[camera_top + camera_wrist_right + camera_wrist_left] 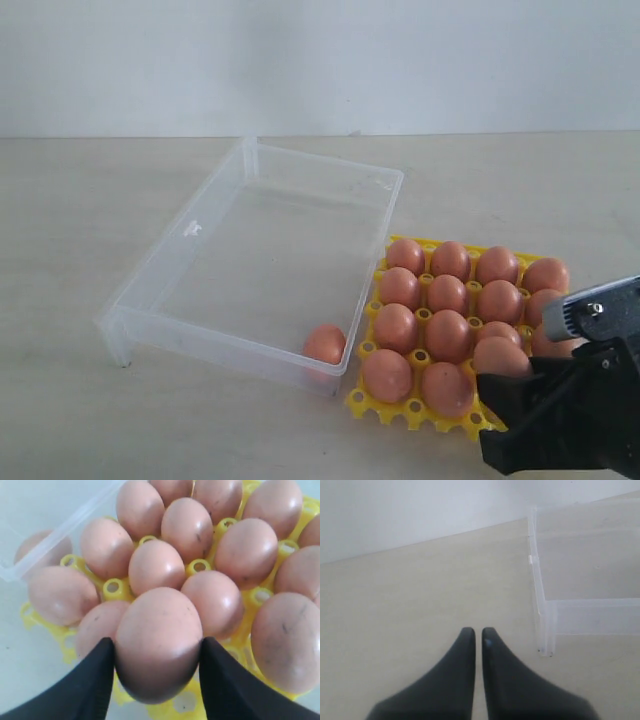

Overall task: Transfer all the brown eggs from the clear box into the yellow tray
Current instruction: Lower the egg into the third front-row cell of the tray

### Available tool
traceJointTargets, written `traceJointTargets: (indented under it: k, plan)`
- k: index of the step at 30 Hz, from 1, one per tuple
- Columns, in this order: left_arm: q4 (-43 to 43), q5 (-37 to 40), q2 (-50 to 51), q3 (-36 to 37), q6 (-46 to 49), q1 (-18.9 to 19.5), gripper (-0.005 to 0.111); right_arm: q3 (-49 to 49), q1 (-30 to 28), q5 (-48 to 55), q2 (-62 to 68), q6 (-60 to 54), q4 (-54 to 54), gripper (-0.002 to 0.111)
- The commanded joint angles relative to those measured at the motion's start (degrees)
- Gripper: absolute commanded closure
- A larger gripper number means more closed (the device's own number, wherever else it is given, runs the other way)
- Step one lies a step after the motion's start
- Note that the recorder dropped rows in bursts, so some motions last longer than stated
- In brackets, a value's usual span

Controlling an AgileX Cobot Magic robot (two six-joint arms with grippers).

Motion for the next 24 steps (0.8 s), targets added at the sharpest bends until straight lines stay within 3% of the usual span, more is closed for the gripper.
traceJointTargets:
  k: [1, 24]
  plan:
    - [0.0, -0.2, -0.2, 0.2, -0.6, 0.2, 0.103, -0.2, -0.2, -0.6, -3.8, -1.1, -0.7, 0.108]
    - [0.0, -0.2, -0.2, 0.2, -0.6, 0.2, 0.103, -0.2, -0.2, -1.6, -5.7, -2.4, -1.4, 0.108]
